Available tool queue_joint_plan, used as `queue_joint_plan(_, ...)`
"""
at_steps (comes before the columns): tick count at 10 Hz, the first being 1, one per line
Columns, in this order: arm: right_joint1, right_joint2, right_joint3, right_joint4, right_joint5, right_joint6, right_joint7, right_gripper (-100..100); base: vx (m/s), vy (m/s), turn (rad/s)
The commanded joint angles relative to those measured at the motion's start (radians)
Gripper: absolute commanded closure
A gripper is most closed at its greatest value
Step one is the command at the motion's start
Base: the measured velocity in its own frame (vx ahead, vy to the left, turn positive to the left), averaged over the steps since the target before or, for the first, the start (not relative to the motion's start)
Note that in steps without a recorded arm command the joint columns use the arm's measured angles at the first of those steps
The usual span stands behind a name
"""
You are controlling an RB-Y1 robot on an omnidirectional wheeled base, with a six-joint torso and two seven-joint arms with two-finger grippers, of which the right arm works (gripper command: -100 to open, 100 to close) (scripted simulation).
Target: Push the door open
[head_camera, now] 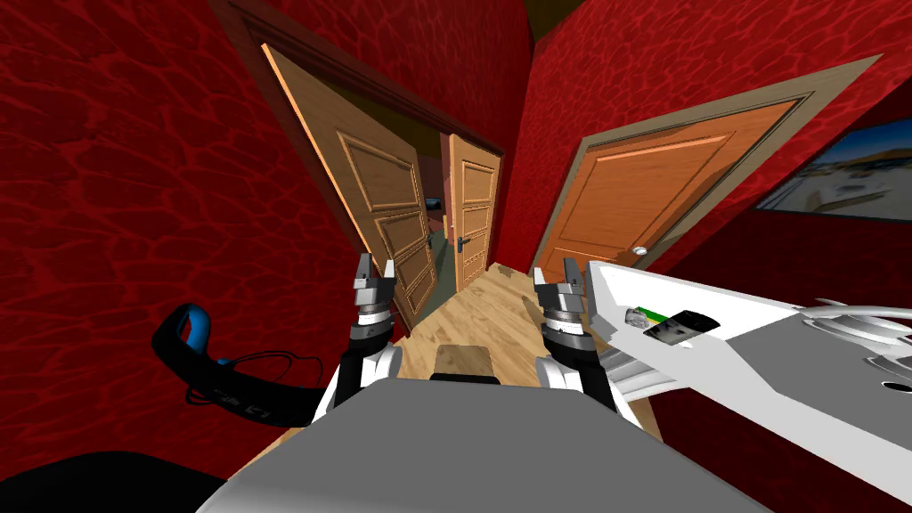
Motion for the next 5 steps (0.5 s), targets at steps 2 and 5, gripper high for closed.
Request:
queue_joint_plan(2, -0.028, -0.018, 0.004, 0.046, -0.002, 0.002, 0.0, -100, 0.105, -0.013, 0.059)
queue_joint_plan(5, -0.063, -0.036, 0.009, 0.102, -0.003, 0.004, 0.0, -100, 0.143, -0.059, 0.049)
